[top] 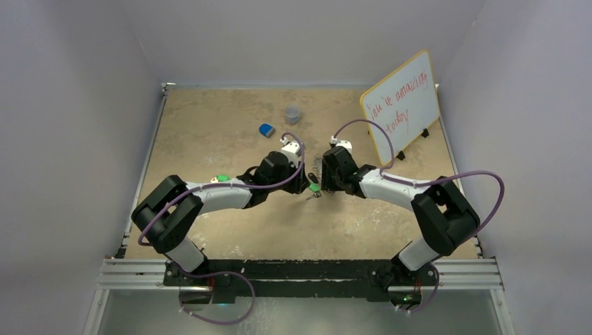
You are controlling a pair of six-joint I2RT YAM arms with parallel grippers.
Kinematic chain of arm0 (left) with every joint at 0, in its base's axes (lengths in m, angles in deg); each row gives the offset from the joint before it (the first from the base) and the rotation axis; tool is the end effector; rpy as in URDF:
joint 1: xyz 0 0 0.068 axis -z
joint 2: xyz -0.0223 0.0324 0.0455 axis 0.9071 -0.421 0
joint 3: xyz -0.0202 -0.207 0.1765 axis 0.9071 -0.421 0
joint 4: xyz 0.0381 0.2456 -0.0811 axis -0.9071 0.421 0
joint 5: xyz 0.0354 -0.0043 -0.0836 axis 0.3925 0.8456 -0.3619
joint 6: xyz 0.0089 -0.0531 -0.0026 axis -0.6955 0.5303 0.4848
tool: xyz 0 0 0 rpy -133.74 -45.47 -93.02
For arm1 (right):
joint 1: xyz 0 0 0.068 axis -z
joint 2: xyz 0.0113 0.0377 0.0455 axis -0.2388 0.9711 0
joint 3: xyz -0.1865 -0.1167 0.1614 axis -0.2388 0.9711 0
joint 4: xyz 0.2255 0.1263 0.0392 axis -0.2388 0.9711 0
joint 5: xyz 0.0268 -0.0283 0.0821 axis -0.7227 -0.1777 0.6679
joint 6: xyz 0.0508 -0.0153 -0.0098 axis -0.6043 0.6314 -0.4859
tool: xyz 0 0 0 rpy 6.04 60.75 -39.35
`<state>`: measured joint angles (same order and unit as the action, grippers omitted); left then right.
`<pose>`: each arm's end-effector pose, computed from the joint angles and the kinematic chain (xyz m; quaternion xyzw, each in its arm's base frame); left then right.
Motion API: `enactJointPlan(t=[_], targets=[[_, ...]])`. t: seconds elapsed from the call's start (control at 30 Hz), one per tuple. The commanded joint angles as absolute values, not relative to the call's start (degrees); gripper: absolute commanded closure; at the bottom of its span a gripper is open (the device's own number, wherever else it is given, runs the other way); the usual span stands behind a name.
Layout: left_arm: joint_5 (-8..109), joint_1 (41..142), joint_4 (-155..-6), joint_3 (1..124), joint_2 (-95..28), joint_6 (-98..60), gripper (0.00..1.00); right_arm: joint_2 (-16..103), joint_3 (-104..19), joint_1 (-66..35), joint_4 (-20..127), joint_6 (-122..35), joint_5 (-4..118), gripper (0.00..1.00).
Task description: Remove the keys from the keyring
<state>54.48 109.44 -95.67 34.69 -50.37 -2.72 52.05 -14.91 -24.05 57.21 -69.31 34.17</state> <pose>0.2359 -0.2342 0.1779 0.1457 0.8586 -0.3132 0.3787 0.2551 0.1866 0.1801 0.0059 0.9213 0.1133 0.3720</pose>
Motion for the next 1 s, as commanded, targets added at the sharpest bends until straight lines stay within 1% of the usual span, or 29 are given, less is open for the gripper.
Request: enactJointPlan(t=[0.0, 0.43, 0.97], targets=[[54.9, 109.6, -96.8, 34.5, -48.4, -2.7, 0.69, 50.2, -14.9, -24.5, 58.7, -69.0, 33.5, 0.51], [54.7, 109.8, -96.8, 35.0, -48.9, -2.7, 0.69, 48.6, -12.6, -24.5, 59.5, -69.1, 33.9, 0.61], [54.7, 110.0, -96.7, 35.3, -48.9, -2.7, 0.69, 46.0, -7.5, -24.5, 56.6, -71.4, 35.6, 0.64]])
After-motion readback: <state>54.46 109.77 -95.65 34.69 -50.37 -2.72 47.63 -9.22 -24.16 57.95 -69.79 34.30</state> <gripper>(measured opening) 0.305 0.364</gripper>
